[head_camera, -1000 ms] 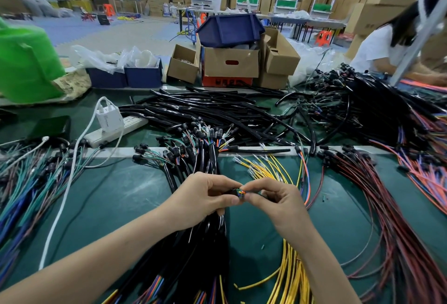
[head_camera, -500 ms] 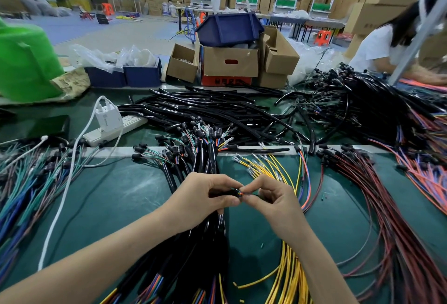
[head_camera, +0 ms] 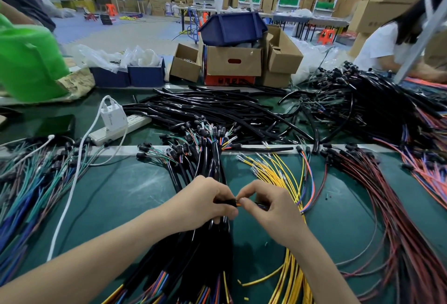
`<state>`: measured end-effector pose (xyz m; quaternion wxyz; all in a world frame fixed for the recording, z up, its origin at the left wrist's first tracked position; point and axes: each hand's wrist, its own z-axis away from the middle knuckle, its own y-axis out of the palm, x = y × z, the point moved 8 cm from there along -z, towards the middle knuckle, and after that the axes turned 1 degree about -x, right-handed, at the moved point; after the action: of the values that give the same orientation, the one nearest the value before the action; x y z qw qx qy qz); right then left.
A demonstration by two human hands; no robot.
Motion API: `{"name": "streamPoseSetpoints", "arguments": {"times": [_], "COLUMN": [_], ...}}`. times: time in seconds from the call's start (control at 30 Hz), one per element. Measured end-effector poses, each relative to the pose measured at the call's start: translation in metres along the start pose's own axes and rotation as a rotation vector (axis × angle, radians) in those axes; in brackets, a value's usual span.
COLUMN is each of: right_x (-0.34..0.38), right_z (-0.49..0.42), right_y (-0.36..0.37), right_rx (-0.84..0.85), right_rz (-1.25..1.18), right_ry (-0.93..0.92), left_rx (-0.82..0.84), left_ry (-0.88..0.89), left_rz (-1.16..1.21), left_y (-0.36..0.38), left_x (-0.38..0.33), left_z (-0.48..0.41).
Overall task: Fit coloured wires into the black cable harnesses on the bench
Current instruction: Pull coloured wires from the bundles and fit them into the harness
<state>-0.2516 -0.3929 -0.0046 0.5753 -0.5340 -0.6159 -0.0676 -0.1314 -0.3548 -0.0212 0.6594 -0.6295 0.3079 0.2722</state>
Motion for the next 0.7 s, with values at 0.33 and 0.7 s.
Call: {"name": "streamPoseSetpoints", "arguments": {"times": [0.33,0.7], "right_x": [-0.005,-0.007], "right_z": [-0.002,-0.002], "right_y": [-0.007,-0.009], "right_rx": [-0.083,-0.044], "right_rz": [-0.041,-0.124], "right_ry": [0.036,0.057], "left_rx": [-0.134,-0.057], "left_ry": [-0.037,-0.136], "left_rz": [0.246,0.347], "left_y": [0.001,0.009], "left_x": [0.001,0.000], "left_z": [-0.001,-0.003]}}
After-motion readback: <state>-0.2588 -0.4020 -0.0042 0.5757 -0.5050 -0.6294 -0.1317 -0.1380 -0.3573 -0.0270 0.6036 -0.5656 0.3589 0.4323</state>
